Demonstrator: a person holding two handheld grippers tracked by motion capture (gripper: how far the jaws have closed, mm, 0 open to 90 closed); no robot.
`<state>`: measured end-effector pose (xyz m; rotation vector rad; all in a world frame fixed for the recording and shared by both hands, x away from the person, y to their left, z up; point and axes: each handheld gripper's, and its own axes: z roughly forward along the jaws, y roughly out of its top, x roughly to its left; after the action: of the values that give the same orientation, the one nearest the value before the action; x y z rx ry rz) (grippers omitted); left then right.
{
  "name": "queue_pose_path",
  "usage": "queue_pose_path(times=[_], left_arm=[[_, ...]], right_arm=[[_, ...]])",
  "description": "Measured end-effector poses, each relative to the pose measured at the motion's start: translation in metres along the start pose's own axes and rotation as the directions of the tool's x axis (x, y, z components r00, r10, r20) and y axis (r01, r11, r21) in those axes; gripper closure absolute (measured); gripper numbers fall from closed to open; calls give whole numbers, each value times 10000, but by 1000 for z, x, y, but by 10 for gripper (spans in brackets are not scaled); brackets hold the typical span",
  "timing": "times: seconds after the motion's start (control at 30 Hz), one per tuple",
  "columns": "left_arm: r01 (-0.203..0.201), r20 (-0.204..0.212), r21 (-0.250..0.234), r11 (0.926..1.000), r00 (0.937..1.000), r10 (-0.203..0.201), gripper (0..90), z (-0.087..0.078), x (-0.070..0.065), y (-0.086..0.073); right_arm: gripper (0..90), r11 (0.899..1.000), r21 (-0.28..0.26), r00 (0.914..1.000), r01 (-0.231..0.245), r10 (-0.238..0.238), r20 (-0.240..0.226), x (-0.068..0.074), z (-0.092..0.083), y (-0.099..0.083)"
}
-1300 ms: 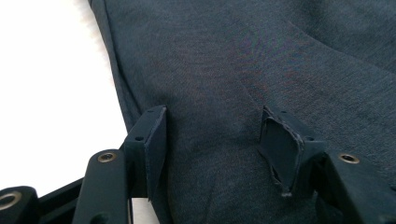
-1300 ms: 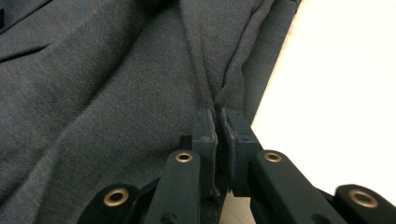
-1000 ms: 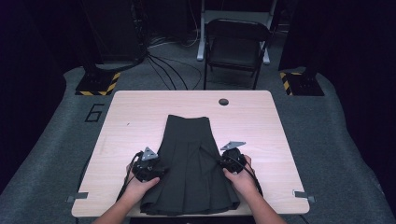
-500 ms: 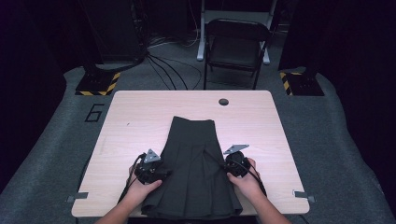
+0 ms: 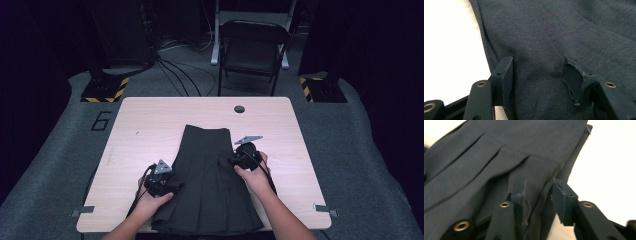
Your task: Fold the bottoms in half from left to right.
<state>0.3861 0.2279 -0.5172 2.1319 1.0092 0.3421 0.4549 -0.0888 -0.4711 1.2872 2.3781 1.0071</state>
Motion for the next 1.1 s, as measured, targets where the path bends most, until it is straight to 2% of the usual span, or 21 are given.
queue_pose_path(times=[0.03,0.07,0.13,0.2,0.3,0.37,0.57,0.7,0.77,0.93,1.07,1.1], left_arm=[[5,8,2,10000,10000,-5,418,0,0,0],[6,35,30,10000,10000,-6,418,0,0,0],[-1,42,33,10000,10000,1,418,0,0,0],[-24,46,46,10000,10000,24,418,0,1,0],[-33,62,16,10000,10000,33,418,0,1,0],[13,122,49,10000,9999,-13,417,0,2,1],[177,167,35,9998,9997,-178,427,-1,9,9],[391,92,-11,9992,9992,-391,428,4,17,22],[270,84,-2,9996,9996,-270,431,6,22,31],[202,-298,-417,9989,9993,-215,441,17,37,57],[542,-311,-754,9957,9979,-567,450,29,49,76],[651,-435,-887,9939,9967,-691,450,34,51,79]], right_arm=[[580,9999,32,9999,-109,109,-13,0,4,2],[569,10000,83,9999,34,-35,129,-2,9,5],[543,9998,172,9992,30,-36,392,-4,19,7],[523,9993,330,9982,-166,147,573,-7,27,8],[530,9975,674,9983,-188,150,570,-13,35,6],[576,9958,913,9989,-51,8,470,-14,40,4],[615,9970,771,9994,44,-71,338,-14,43,0],[617,9974,725,9996,35,-55,278,-14,43,-1],[617,9976,685,9995,84,-105,301,-14,43,-1],[617,9980,628,9998,25,-37,196,-16,43,-2],[617,9979,653,9998,51,-65,210,-15,43,-2],[618,9979,653,9998,49,-63,214,-15,43,-2]])
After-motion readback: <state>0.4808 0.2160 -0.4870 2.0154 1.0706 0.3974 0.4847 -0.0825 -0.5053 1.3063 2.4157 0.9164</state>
